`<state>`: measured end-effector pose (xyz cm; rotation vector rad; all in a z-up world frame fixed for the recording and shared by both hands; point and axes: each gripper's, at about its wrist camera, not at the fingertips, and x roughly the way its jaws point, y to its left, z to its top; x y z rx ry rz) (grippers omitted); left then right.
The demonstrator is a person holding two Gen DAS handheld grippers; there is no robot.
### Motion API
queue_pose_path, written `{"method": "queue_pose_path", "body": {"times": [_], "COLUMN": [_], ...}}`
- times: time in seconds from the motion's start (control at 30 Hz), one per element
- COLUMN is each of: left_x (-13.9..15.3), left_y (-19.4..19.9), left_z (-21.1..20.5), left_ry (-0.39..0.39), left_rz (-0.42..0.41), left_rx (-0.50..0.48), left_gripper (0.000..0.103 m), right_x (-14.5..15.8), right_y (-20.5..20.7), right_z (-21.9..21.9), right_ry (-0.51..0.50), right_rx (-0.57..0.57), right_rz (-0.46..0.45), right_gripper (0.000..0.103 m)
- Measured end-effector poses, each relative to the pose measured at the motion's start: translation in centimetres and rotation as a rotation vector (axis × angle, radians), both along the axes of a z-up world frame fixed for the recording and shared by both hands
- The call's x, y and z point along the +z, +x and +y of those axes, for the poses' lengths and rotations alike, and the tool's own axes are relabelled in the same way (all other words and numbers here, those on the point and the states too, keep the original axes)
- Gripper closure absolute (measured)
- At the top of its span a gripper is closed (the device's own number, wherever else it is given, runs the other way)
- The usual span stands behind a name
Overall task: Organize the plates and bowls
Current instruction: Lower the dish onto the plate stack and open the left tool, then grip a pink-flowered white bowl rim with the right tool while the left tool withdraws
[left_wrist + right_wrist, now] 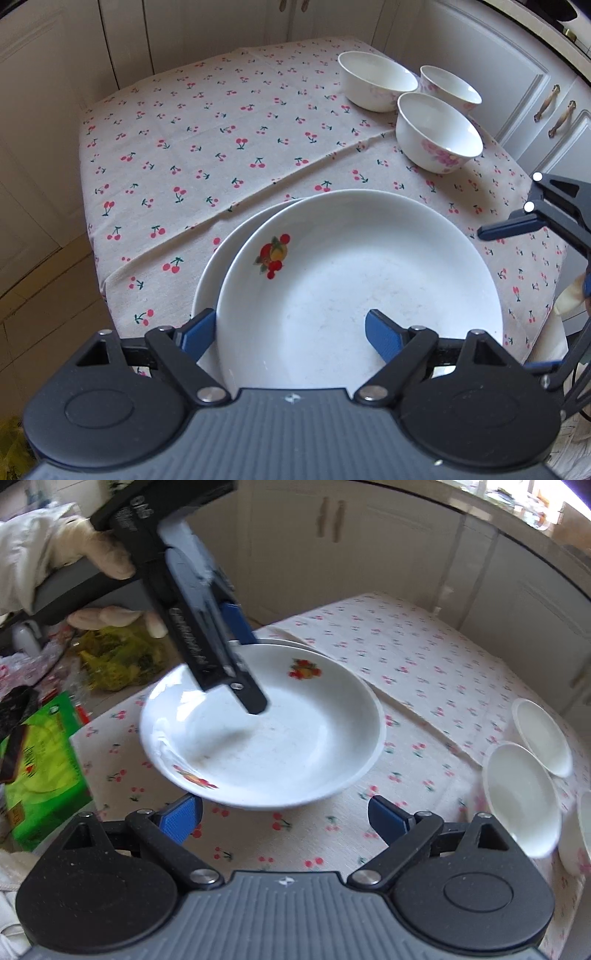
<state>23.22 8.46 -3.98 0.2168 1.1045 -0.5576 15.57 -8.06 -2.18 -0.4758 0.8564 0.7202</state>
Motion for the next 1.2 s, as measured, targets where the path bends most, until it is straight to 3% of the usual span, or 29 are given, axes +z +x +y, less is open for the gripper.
{"method": "queue_pose_path", "body": {"times": [0.2, 0.37, 0.5, 0.83, 1.07, 1.2], "left_x": [0.2, 0.4, 0.6, 4.1, 4.9, 4.8], "left_y": [-0.3, -0.4, -0.4, -4.0, -6.9, -8.5], "left_z": [0.2, 0.2, 0.5, -2.9, -7.1, -9.2], "left_ry": [-0.001, 0.044, 0.019, -0.050, -0.085, -0.151], "left_rz": [-0.042, -0.089, -0.095, -0.323, -0.439, -0.492], "left_rx": [0.016, 0.020, 0.026, -0.010, -0.003, 0.088], "left_gripper": [0.016, 0.012, 0.012, 0.010, 0.009, 0.005], "right_x": [0.3, 0.5, 1.0, 1.5, 0.8, 0.8], "right_y": [-0.9, -1.1, -1.5, -2.0, -2.0, -1.2], "right_z": [-2.5, -4.8, -5.9, -7.0, -9.3, -11.9], "right_ry": [0.038, 0.110, 0.187, 0.099, 0.097, 0.146], "right_rx": [-0.133, -0.270, -0.313, -0.411, -0.491, -0.552], "right_rz": [-0.070, -0.086, -0.082, -0.280, -0.312, -0.279], "right_gripper": [0.001, 0.001, 0.001, 0.000, 0.000, 0.000]}}
